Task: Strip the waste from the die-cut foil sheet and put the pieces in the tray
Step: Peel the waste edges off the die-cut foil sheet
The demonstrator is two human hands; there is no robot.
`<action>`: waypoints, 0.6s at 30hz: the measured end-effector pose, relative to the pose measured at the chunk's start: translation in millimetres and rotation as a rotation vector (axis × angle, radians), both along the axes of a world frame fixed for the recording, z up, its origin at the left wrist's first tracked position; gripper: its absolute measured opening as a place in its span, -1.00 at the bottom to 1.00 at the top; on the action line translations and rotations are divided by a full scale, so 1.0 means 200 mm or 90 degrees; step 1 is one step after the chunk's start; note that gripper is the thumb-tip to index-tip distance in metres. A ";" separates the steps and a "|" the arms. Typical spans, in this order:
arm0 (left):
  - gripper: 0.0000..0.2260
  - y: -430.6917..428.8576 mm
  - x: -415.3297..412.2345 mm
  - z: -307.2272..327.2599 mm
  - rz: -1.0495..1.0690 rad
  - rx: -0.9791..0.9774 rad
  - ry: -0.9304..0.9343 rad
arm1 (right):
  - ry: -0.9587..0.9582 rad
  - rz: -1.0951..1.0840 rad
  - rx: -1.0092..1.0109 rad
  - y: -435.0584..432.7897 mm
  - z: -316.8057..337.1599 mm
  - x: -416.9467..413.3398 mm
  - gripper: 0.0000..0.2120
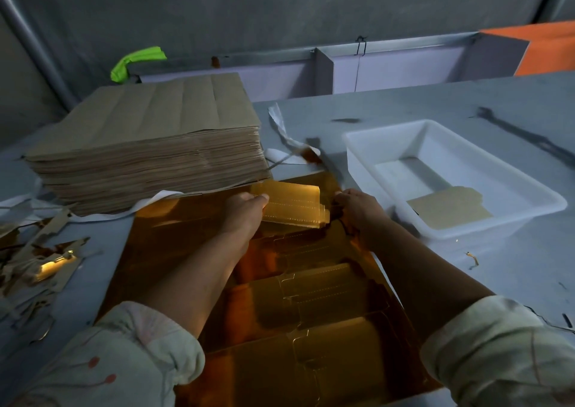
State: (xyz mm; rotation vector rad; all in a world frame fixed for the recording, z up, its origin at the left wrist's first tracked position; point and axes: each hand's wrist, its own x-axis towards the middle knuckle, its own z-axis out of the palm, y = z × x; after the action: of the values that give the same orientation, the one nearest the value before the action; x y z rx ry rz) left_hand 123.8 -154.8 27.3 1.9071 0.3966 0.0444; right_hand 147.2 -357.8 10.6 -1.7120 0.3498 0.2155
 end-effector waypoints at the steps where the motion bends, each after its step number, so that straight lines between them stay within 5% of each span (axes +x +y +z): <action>1: -0.90 0.01 0.00 0.00 0.006 -0.004 0.001 | -0.001 -0.004 -0.012 0.00 0.00 0.00 -0.83; 18: -0.85 0.35 0.00 -0.01 0.163 0.015 0.037 | -0.048 0.017 -0.051 -0.01 0.02 -0.01 -0.86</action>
State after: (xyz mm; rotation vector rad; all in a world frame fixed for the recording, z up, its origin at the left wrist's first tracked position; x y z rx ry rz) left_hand 123.5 -85.7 25.9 1.8736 0.6796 0.1636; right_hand 144.6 -358.8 13.9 -1.7994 0.2843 0.1579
